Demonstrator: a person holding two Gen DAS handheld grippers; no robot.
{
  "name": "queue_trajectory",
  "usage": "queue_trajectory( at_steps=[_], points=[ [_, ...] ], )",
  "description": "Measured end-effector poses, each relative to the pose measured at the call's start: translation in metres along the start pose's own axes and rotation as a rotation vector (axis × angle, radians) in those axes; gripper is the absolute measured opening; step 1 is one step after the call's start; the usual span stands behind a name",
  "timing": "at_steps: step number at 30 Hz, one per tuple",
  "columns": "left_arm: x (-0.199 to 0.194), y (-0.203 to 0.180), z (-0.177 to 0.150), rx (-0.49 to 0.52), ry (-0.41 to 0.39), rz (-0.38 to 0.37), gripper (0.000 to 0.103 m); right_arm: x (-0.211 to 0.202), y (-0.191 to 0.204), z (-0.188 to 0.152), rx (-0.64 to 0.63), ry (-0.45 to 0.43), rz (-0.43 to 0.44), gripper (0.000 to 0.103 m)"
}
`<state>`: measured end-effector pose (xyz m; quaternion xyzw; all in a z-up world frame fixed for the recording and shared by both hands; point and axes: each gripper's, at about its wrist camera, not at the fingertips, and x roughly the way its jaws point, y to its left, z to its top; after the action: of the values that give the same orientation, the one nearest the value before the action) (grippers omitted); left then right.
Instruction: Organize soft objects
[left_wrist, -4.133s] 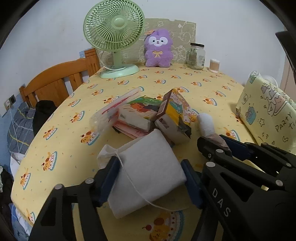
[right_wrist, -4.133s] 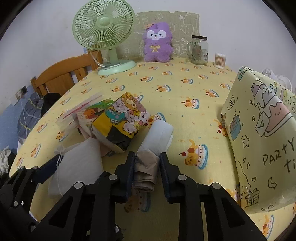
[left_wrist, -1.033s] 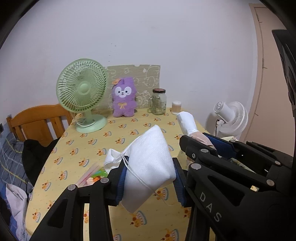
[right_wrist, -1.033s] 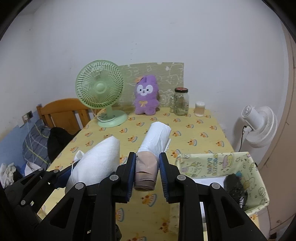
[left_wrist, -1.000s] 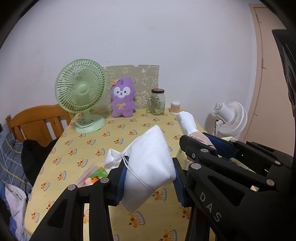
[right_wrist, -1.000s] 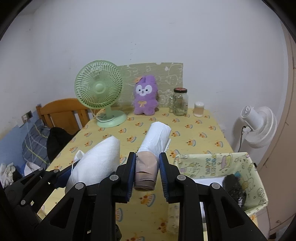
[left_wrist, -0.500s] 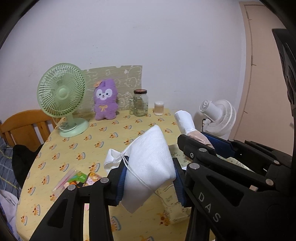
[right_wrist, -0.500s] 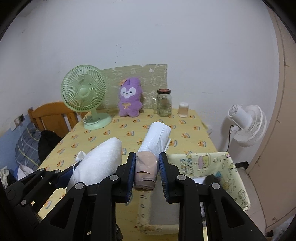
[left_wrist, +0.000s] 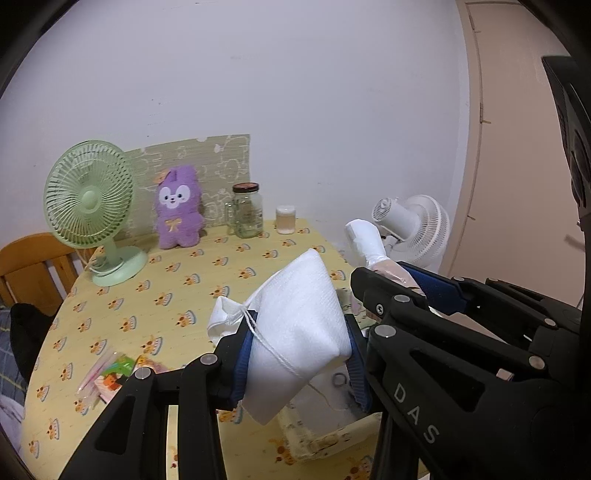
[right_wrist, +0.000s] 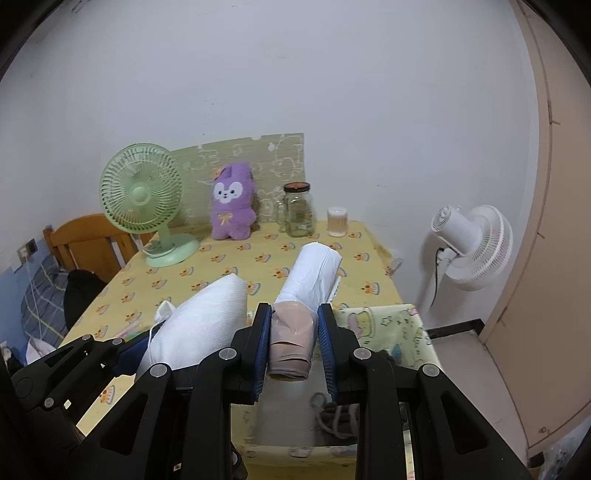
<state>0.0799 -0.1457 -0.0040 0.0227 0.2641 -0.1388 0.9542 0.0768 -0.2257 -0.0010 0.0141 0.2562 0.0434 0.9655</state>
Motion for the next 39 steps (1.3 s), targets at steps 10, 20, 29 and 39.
queue_trajectory(
  at_steps=[10,20,29,39],
  points=[
    [0.016,-0.021,0.004,0.027,0.011,-0.047,0.046,0.004,-0.025,-0.002,0.030,0.004,-0.044,0.028],
    [0.036,-0.043,0.003,0.056,0.042,-0.105,0.046,0.012,-0.050,-0.008,0.064,0.024,-0.089,0.028],
    [0.057,-0.055,0.001,0.088,0.084,-0.153,0.054,0.021,-0.068,-0.016,0.103,0.054,-0.121,0.028],
    [0.072,-0.061,-0.008,0.131,0.166,-0.153,0.074,0.037,-0.076,-0.027,0.123,0.088,-0.124,0.028]
  ],
)
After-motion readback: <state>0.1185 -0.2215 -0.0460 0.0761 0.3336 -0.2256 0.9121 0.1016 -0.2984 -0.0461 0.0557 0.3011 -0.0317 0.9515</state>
